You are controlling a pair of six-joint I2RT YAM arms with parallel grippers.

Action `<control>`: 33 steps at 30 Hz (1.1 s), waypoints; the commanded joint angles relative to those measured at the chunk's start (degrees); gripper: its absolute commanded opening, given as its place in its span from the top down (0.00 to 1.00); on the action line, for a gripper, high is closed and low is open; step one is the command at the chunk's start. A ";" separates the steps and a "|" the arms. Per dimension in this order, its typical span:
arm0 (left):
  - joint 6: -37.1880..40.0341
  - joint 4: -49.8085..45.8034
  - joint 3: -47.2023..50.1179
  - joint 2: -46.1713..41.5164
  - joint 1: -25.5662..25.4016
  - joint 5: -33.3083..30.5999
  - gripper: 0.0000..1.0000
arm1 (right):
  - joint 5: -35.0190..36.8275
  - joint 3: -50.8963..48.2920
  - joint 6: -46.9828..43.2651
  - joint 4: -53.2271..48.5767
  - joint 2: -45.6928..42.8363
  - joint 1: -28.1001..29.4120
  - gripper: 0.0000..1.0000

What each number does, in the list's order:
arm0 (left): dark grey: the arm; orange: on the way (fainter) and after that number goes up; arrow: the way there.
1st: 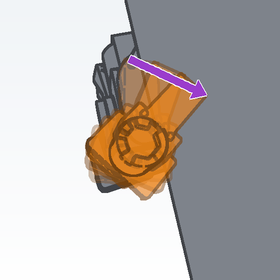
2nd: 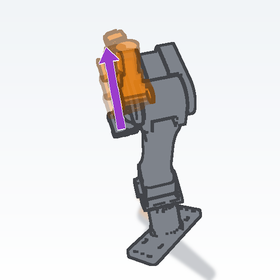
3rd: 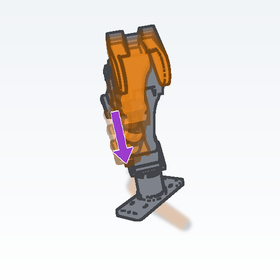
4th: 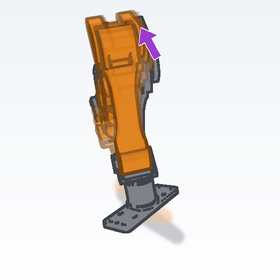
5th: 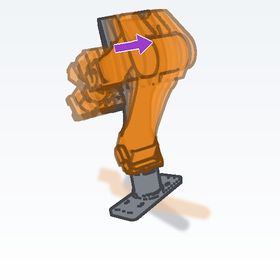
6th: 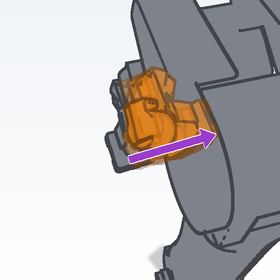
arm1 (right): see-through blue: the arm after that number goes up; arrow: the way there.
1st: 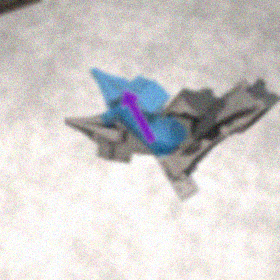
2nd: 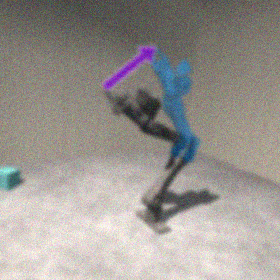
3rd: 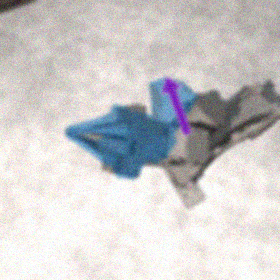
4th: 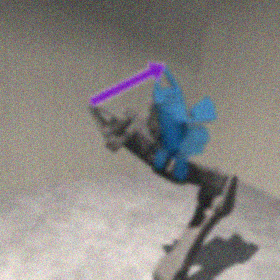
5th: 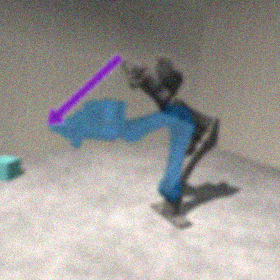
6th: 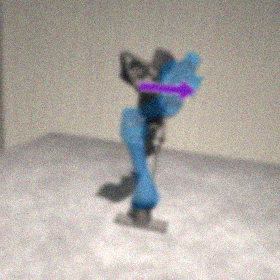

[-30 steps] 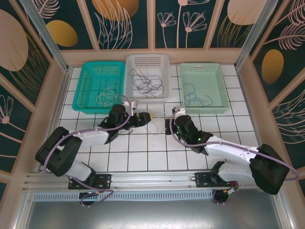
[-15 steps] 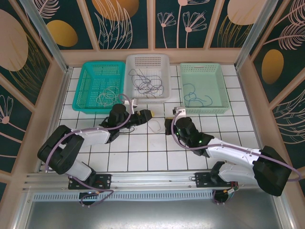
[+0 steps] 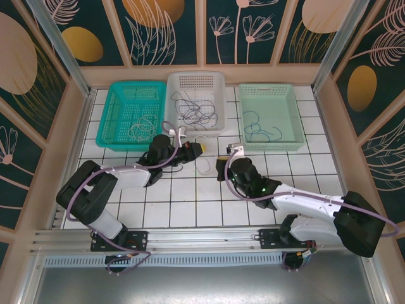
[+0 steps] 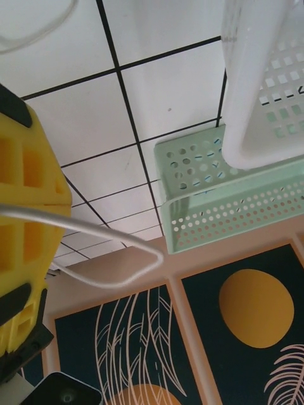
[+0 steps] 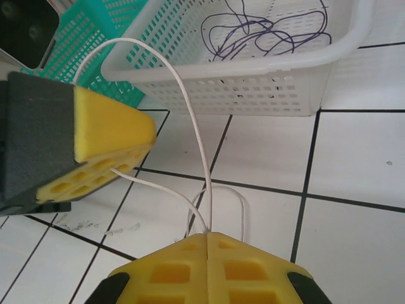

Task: Untangle the cables

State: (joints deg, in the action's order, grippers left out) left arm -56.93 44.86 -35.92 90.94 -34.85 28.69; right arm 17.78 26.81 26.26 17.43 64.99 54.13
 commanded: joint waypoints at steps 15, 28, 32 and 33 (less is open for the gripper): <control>22.68 -28.47 -8.34 -6.21 -0.15 2.27 1.00 | 2.88 1.72 -1.99 -6.97 -4.42 -2.36 0.33; 39.58 -47.90 -11.61 -8.20 -0.17 13.94 1.00 | -1.30 6.16 -10.20 -6.46 4.87 -7.21 0.28; 42.79 -50.74 -12.58 -8.90 -0.21 13.66 1.00 | -7.95 6.59 -12.19 -3.47 6.41 -8.18 0.29; 43.01 -50.80 -12.92 -9.00 -0.17 14.03 1.00 | -9.58 6.81 -12.61 -2.95 7.12 -8.16 0.30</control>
State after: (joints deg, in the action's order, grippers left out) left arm -18.81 -1.93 -46.72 83.48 -34.89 40.62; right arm 14.46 31.81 16.36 11.25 70.50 46.04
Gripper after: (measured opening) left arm 0.042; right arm 0.708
